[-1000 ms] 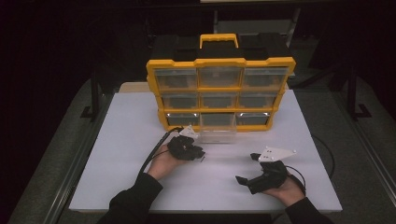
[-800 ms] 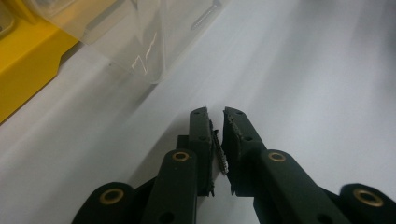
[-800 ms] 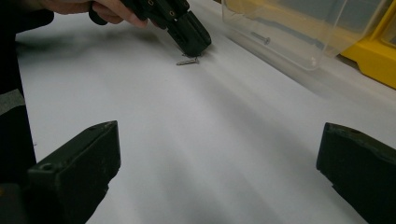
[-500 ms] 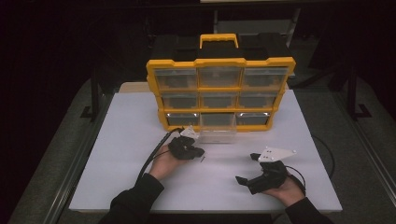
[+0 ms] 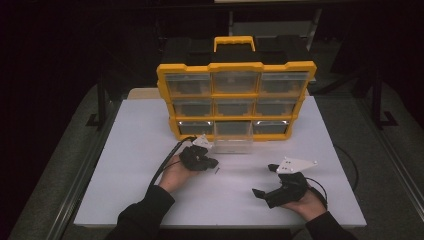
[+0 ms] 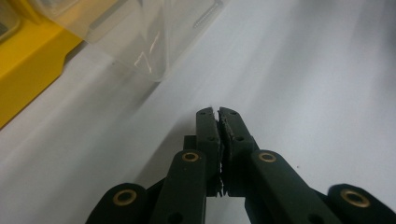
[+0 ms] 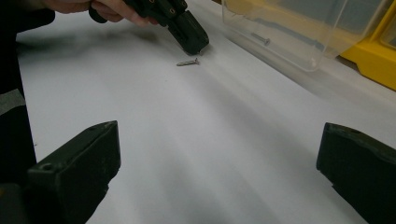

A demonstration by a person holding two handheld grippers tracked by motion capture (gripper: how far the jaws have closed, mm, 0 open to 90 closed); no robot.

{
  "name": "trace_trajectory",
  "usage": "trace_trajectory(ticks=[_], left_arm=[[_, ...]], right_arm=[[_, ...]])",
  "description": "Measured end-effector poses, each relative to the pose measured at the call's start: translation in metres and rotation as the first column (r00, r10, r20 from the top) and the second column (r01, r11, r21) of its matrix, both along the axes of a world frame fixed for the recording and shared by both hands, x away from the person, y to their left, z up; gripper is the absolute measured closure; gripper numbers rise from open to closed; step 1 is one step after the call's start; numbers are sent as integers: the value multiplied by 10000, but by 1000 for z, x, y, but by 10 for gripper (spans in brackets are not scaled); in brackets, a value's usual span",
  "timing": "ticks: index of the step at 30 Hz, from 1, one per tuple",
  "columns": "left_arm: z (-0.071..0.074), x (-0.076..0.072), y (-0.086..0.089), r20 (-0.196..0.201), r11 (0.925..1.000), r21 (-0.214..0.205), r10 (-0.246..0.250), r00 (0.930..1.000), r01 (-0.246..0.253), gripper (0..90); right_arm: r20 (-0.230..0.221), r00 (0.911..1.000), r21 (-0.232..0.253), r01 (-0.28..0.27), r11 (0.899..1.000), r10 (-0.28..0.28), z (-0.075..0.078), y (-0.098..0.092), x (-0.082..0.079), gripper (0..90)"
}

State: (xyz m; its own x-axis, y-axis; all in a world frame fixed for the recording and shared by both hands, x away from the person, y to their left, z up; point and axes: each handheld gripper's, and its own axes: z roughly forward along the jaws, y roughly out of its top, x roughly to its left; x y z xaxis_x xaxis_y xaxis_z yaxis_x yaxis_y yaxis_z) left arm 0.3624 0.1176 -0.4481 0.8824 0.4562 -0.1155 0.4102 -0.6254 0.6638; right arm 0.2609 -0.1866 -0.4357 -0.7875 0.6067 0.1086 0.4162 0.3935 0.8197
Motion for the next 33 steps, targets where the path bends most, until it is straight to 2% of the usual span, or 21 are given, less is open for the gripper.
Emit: trace_trajectory(ticks=[8,23,32,33], left_arm=[[9,0,10,32,10000,62,23,10000,-23,873],[29,0,30,-39,9997,-220,77,10000,-78,873],[44,2,42,-6,9991,-421,-7,10000,7,873],[50,3,46,34,9989,-460,-27,10000,29,873]], right_arm=[[39,10000,-1,-42,10000,42,0,0,0,0],[55,10000,-39,-64,10000,64,0,0,0,0],[46,10000,-36,-52,10000,53,0,1,0,0],[54,10000,-43,-71,10000,72,0,1,0,0]])
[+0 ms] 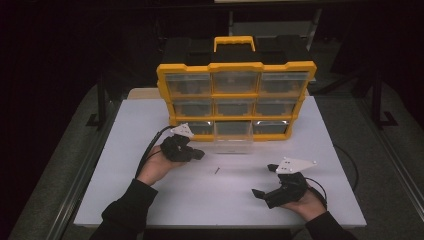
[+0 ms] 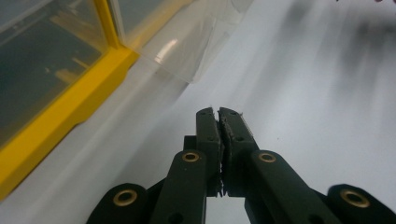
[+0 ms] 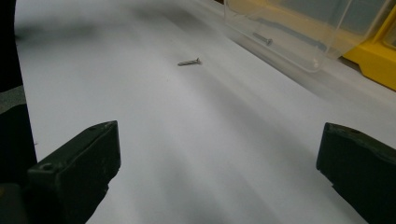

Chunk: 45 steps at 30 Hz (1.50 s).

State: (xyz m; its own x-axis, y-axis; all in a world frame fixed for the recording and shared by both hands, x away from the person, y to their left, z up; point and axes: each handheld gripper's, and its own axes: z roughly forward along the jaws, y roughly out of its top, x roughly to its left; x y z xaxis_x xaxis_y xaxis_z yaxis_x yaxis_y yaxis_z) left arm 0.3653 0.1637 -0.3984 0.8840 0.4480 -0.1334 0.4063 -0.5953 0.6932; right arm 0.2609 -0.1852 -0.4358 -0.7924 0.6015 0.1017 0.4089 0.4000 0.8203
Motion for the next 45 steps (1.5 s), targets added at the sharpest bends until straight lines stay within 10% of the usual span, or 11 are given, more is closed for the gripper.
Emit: trace_trajectory(ticks=[14,45], left_arm=[[24,6,7,228,9999,-151,-75,9997,78,873],[80,39,-45,733,9975,169,-703,9948,693,873]], right_arm=[[43,10000,33,3,10000,-3,1,0,0,0],[41,10000,96,44,9999,-44,2,-1,-1,0]])
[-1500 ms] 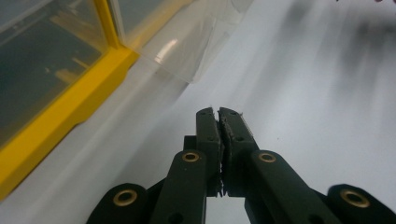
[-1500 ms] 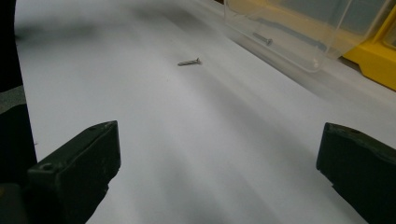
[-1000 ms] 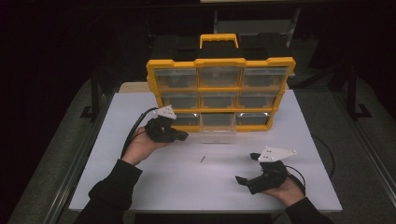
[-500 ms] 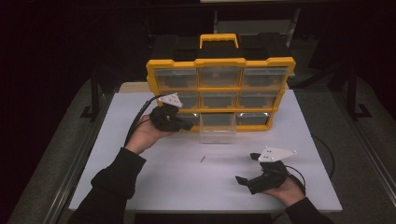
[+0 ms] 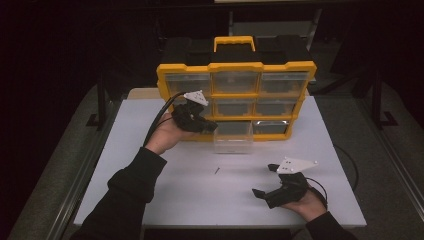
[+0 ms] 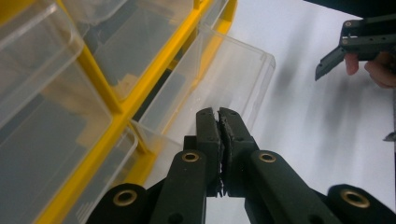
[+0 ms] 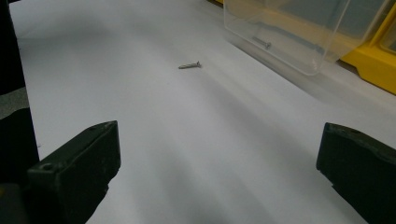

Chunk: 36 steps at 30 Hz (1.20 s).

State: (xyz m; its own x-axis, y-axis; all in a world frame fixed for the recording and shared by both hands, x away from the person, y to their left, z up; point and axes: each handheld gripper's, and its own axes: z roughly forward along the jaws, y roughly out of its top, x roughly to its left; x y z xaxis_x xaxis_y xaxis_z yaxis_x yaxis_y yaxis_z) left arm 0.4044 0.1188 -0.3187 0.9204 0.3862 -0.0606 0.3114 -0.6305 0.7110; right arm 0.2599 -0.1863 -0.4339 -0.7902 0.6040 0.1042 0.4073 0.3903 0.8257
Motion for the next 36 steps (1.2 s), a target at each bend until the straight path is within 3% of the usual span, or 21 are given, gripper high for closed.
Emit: trace_trajectory(ticks=[6,17,31,36], left_arm=[[-4,6,-16,-5,9999,72,-86,10000,86,872],[-18,14,-50,18,9973,641,-366,9993,364,873],[-40,20,-63,-328,9930,1075,-462,9984,495,872],[-43,22,-63,-420,9946,963,-360,9985,399,871]], right_arm=[[-13,10000,12,-17,10000,17,0,0,0,0],[23,10000,-16,-60,10000,60,0,1,-1,0],[64,10000,29,-14,10000,14,2,0,-2,0],[34,10000,9,-57,10000,57,1,1,-2,0]])
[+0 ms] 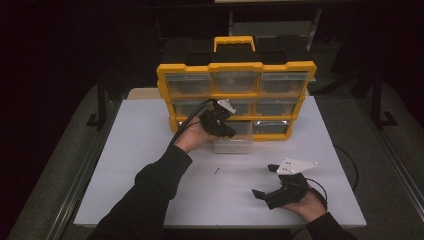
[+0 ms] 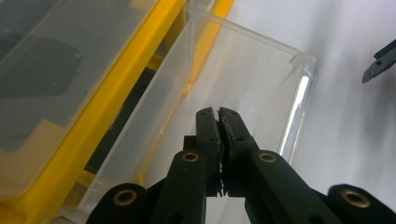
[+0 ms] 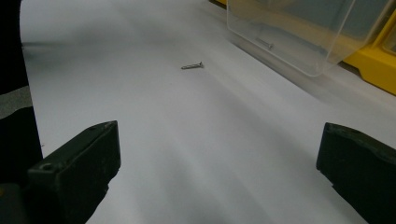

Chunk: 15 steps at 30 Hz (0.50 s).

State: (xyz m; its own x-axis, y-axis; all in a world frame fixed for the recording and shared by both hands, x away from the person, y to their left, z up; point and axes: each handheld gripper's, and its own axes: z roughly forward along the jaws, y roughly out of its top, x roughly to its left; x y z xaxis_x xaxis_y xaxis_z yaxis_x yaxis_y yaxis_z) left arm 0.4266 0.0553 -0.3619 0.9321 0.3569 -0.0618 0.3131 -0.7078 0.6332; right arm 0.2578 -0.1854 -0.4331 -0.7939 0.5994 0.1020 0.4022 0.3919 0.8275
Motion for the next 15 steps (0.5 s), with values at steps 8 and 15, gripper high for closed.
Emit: trace_trajectory(ticks=[8,15], left_arm=[[9,-1,7,84,9994,-317,124,9999,-121,813],[22,-8,18,-60,9975,-663,245,9997,-249,773]], right_arm=[[-6,10000,28,5,10000,-5,0,0,0,0],[15,10000,21,44,10000,-44,0,0,0,0]])
